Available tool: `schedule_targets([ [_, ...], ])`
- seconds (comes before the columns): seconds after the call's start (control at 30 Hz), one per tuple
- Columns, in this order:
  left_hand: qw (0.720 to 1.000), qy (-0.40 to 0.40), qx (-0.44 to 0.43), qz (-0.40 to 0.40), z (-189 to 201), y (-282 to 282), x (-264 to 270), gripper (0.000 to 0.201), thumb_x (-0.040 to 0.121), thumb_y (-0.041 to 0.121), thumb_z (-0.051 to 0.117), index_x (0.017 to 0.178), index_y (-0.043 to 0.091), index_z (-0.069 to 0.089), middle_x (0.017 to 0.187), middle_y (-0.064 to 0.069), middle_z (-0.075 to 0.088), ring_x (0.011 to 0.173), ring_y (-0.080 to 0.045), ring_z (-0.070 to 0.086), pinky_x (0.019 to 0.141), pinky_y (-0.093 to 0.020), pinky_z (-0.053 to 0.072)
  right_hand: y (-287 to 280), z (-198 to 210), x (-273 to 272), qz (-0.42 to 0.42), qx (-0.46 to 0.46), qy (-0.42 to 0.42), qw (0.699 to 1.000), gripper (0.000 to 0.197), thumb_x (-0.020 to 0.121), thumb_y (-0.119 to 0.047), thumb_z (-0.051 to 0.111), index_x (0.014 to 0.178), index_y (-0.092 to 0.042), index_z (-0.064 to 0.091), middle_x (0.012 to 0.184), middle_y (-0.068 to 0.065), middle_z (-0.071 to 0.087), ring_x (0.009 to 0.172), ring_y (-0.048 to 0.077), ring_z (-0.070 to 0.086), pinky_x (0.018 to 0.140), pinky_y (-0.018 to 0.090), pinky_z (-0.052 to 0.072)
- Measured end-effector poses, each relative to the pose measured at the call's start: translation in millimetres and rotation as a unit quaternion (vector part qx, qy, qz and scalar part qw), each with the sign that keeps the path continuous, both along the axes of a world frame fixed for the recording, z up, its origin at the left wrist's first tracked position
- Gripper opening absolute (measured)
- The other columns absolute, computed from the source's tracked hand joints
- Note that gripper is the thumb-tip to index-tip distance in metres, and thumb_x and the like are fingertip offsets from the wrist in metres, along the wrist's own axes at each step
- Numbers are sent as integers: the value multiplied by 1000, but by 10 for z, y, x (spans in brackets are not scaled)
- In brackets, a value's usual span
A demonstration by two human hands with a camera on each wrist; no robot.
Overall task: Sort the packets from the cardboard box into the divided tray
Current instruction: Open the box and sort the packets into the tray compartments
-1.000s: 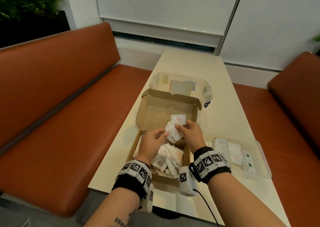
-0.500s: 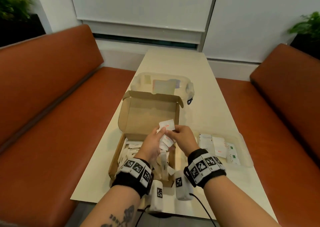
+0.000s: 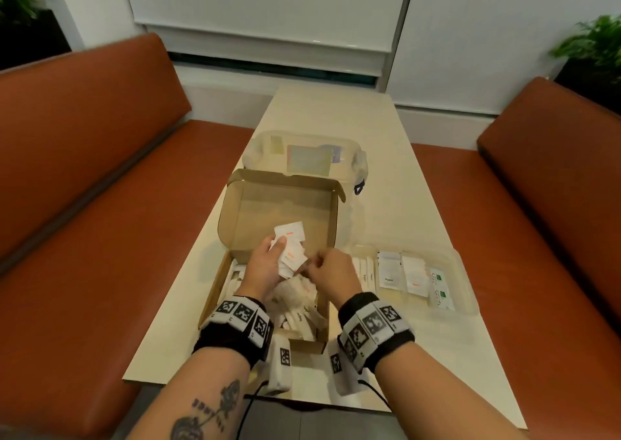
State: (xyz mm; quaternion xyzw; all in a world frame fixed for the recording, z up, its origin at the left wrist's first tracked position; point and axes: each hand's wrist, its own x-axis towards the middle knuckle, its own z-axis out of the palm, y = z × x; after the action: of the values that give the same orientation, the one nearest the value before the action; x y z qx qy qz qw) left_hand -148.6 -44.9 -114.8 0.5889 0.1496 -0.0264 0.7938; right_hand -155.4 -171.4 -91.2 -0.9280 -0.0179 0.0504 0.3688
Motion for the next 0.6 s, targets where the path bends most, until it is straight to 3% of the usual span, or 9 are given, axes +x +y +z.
schedule_targets([
  [0.1,1000,2,-29,12,11,75,-38,15,100,17,44,107,14,56,99,-17,68,88,-31,67,71,-44,58,171,-84,-193,126,-172,53,975,18,88,-9,54,104,-10,64,103,9,67,91,23,63,77,28,49],
  [0.17,999,3,-40,14,8,112,-68,15,100,16,44,106,13,57,97,-16,68,83,-28,67,64,-38,60,258,-125,-300,148,-251,62,955,21,91,-9,51,110,-6,60,113,11,63,104,26,61,82,30,48],
  [0.23,999,0,-43,18,18,140,-102,18,100,15,43,112,9,55,97,-17,68,83,-28,68,62,-36,60,325,-169,-345,142,-270,73,950,25,92,-7,48,116,-6,57,120,12,59,111,26,58,88,31,47],
  [0.37,999,-2,-29,19,52,176,-129,29,100,15,43,126,3,50,104,-19,66,87,-29,67,69,-39,58,346,-143,-341,105,-267,48,957,33,93,-6,47,126,-6,48,130,14,46,117,23,52,93,29,45],
  [0.6,1000,15,-8,25,44,173,-143,39,100,18,45,136,4,43,117,-25,63,104,-37,63,89,-56,51,266,-145,-345,115,-276,70,952,26,94,-6,44,116,-5,57,120,13,60,110,26,59,88,31,47],
])
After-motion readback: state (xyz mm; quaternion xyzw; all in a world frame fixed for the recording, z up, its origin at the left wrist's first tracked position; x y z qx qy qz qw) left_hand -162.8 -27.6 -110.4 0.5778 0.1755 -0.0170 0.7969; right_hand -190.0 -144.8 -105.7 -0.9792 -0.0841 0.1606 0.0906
